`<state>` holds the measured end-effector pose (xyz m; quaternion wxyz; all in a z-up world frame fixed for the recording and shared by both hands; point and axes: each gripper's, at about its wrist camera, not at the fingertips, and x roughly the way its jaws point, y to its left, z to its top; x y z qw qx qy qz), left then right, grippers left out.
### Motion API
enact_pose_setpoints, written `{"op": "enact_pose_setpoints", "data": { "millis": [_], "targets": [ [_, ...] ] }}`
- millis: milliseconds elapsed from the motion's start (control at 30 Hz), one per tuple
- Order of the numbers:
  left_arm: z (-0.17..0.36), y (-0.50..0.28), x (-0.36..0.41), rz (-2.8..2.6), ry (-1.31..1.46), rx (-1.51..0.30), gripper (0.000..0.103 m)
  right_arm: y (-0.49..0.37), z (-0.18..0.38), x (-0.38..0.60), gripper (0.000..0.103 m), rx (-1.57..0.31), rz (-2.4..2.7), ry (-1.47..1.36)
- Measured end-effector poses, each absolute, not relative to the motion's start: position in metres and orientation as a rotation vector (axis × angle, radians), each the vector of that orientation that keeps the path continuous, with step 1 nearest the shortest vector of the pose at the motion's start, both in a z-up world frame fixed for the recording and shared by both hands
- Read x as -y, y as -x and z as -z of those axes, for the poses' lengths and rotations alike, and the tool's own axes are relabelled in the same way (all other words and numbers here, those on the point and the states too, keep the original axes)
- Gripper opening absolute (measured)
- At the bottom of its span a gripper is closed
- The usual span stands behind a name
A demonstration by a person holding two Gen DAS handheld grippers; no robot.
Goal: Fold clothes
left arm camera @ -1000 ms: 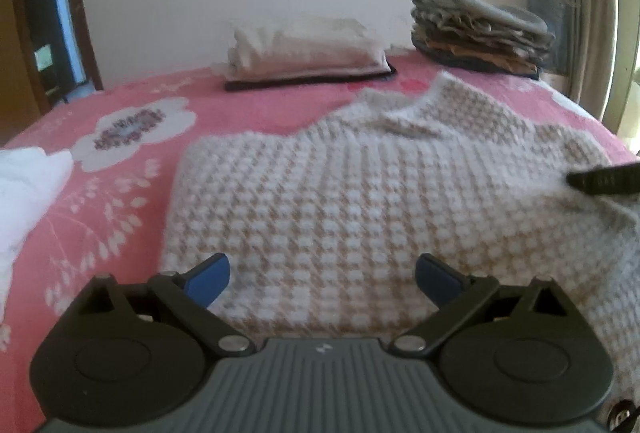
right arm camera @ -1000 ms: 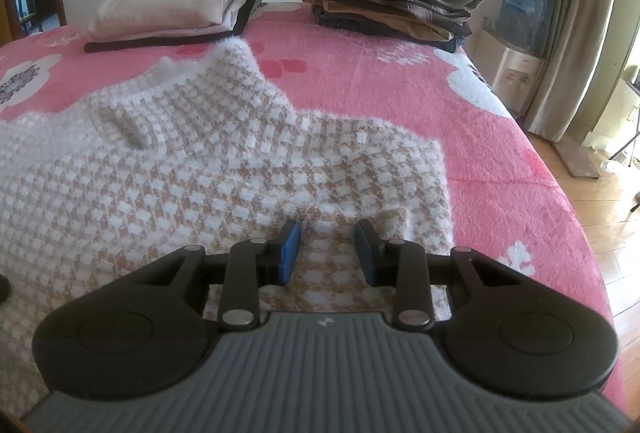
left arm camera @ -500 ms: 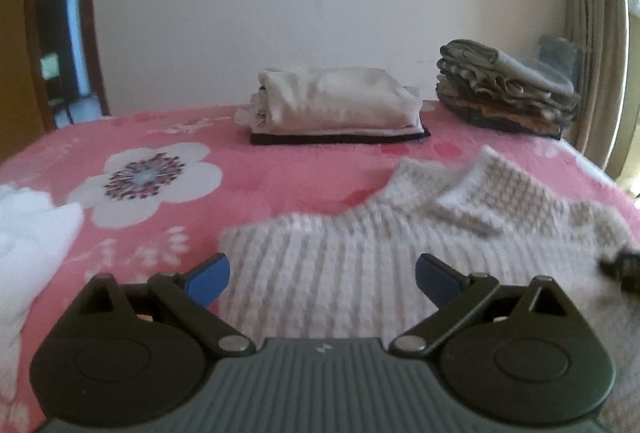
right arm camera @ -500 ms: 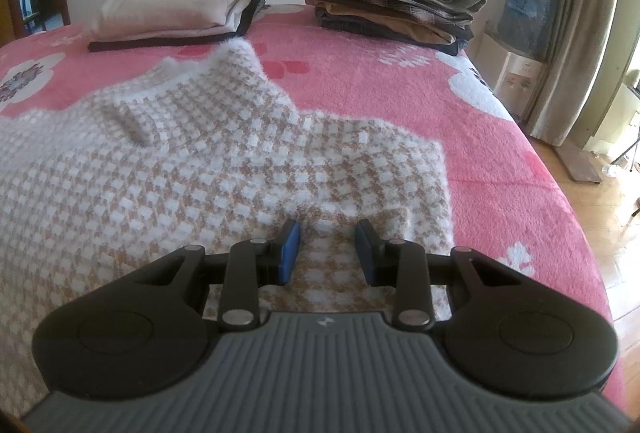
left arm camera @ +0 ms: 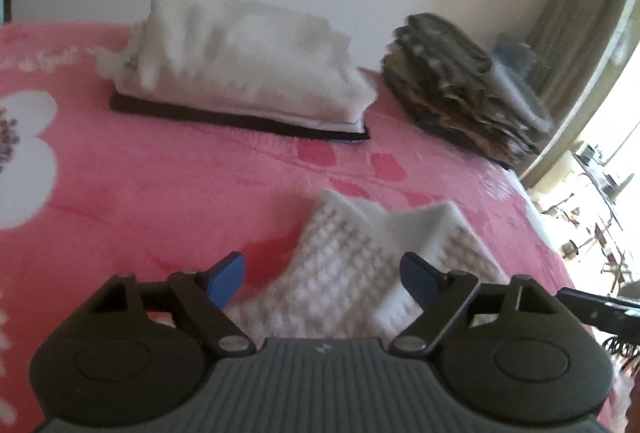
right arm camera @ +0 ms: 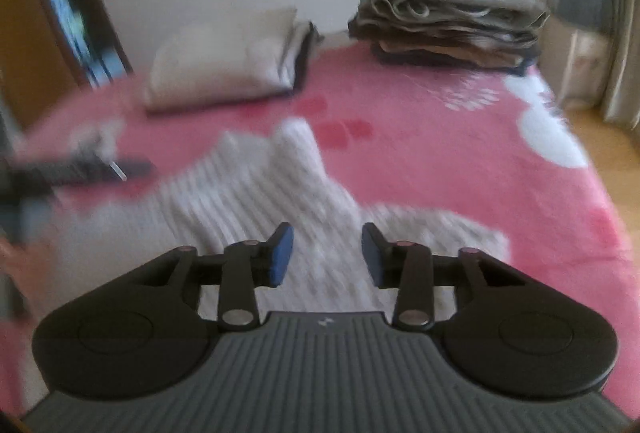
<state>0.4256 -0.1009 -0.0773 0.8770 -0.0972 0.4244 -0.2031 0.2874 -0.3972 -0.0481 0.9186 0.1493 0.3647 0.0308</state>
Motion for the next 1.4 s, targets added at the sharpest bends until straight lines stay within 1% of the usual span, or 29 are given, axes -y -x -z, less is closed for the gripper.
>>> {"op": "enact_pose_setpoints", "data": {
  "millis": [100,167,200,267,333,367,400,467,500,533,567,600,633,700,733,900,1000,1067,1167,1233,1300,1367,1400],
  "targets": [
    [0.084,-0.449,0.110,0.402,0.249,-0.925,0.079,-0.330,0.052,0.408,0.054,-0.762,-0.080,-0.500],
    [0.088,-0.462,0.117,0.392,0.259,-0.946,0.078,-0.357,0.055,0.411,0.058,-0.770,-0.073,-0.579],
    [0.090,-0.467,0.121,0.385,0.255,-0.957,0.076,-0.370,0.057,0.413,0.062,-0.773,-0.069,-0.614],
    [0.097,-0.473,0.130,0.374,0.227,-0.993,0.068,-0.390,0.063,0.412,0.065,-0.787,-0.053,-0.664],
    [0.104,-0.475,0.138,0.366,0.188,-1.012,0.059,-0.408,0.069,0.410,0.066,-0.811,-0.034,-0.699],
    [0.108,-0.475,0.142,0.362,0.163,-1.013,0.058,-0.415,0.072,0.408,0.067,-0.833,-0.028,-0.701],
    [0.111,-0.474,0.146,0.349,0.138,-1.000,0.054,-0.422,0.075,0.406,0.067,-0.855,-0.024,-0.700],
    [0.111,-0.473,0.147,0.328,0.136,-0.977,0.040,-0.431,0.082,0.400,0.067,-0.887,-0.022,-0.686],
    [0.110,-0.473,0.147,0.323,0.140,-0.972,0.025,-0.434,0.085,0.397,0.067,-0.898,-0.018,-0.676],
    [0.109,-0.472,0.147,0.318,0.144,-0.967,0.021,-0.435,0.088,0.393,0.066,-0.909,-0.015,-0.664],
    [0.108,-0.472,0.147,0.313,0.148,-0.961,0.019,-0.435,0.091,0.390,0.062,-0.919,-0.013,-0.651],
    [0.107,-0.471,0.147,0.308,0.152,-0.956,0.013,-0.435,0.092,0.388,0.049,-0.924,-0.011,-0.639],
    [0.104,-0.470,0.147,0.306,0.154,-0.942,0.011,-0.433,0.093,0.387,0.042,-0.925,-0.006,-0.630],
    [0.097,-0.464,0.146,0.306,0.166,-0.906,0.009,-0.429,0.092,0.385,0.013,-0.923,-0.001,-0.617],
    [0.093,-0.461,0.144,0.309,0.176,-0.884,0.009,-0.425,0.089,0.387,0.012,-0.912,-0.006,-0.622],
    [0.054,-0.424,0.120,0.403,0.268,-0.755,0.008,-0.394,0.062,0.394,0.010,-0.816,-0.100,-0.629],
    [0.030,-0.389,0.104,0.474,0.236,-0.688,0.008,-0.365,0.036,0.393,0.010,-0.763,-0.192,-0.560],
    [0.013,-0.355,0.094,0.553,0.188,-0.624,0.008,-0.336,0.019,0.390,0.010,-0.730,-0.263,-0.477],
    [0.004,-0.290,0.087,0.683,-0.009,-0.501,0.008,-0.285,0.001,0.377,0.011,-0.684,-0.380,-0.284],
    [0.019,-0.255,0.086,0.722,-0.154,-0.505,0.009,-0.250,0.006,0.366,0.011,-0.691,-0.430,-0.159],
    [0.044,-0.236,0.089,0.718,-0.266,-0.563,0.010,-0.222,0.022,0.354,0.013,-0.740,-0.441,-0.018],
    [0.065,-0.228,0.086,0.704,-0.286,-0.649,0.010,-0.206,0.044,0.342,0.013,-0.793,-0.423,0.085],
    [0.068,-0.228,0.079,0.696,-0.237,-0.683,0.010,-0.200,0.052,0.338,0.013,-0.807,-0.413,0.116]
  ]
}}
